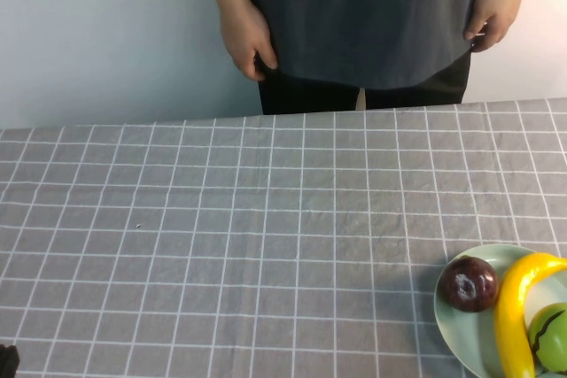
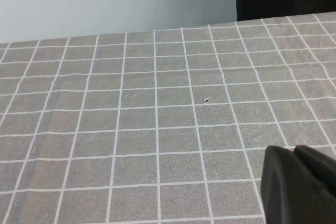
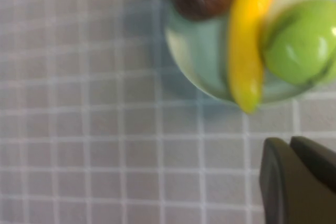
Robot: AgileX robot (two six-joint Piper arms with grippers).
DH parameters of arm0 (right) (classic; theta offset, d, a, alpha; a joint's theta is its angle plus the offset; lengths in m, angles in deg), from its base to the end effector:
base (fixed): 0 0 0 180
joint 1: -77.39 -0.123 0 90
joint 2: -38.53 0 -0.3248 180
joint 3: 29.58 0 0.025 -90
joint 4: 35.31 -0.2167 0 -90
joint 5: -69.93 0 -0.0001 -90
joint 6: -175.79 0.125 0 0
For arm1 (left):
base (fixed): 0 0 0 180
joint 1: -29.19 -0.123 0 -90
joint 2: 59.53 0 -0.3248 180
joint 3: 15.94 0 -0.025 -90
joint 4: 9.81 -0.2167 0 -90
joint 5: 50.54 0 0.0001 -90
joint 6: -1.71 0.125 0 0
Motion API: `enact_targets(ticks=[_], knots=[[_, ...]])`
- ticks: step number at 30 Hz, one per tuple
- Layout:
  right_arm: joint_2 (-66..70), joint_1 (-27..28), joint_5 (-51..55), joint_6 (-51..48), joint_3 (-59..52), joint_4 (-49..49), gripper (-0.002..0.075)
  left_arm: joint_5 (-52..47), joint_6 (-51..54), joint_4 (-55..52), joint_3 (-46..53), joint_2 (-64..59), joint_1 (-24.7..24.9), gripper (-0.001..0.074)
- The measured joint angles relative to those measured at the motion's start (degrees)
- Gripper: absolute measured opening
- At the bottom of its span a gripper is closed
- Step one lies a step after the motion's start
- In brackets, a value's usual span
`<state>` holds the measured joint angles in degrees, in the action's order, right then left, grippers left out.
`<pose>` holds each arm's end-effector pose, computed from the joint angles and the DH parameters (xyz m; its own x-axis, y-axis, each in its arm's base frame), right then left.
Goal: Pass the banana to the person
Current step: Pick up the banana
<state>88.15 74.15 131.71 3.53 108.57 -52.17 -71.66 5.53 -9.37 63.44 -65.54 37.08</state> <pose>0.0612 0.0355 0.2829 -0.8969 0.2144 -0.3868 0.0748 0.9356 0.3452 0.0106 -0.0018 0.1637 -0.2727 0.0978 -0.9571 0.1564 0.9861 0.0562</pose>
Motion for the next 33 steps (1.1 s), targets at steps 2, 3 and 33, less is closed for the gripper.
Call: enact_targets(ticks=[2,3,33], knots=[[5.83,-0.12,1.77,-0.12,2.59,1.4,-0.0008,0.0,0.0,0.0,0.0,0.0,0.0,-0.0004],[8.88,-0.66,2.06,-0.12,3.75,2.1,-0.0008,0.0,0.0,0.0,0.0,0.0,0.0,-0.0004],[48.35,-19.23,-18.72,13.26,9.82,14.14,0.0334,0.0,0.0,0.0,0.0,0.0,0.0,-0.0004]])
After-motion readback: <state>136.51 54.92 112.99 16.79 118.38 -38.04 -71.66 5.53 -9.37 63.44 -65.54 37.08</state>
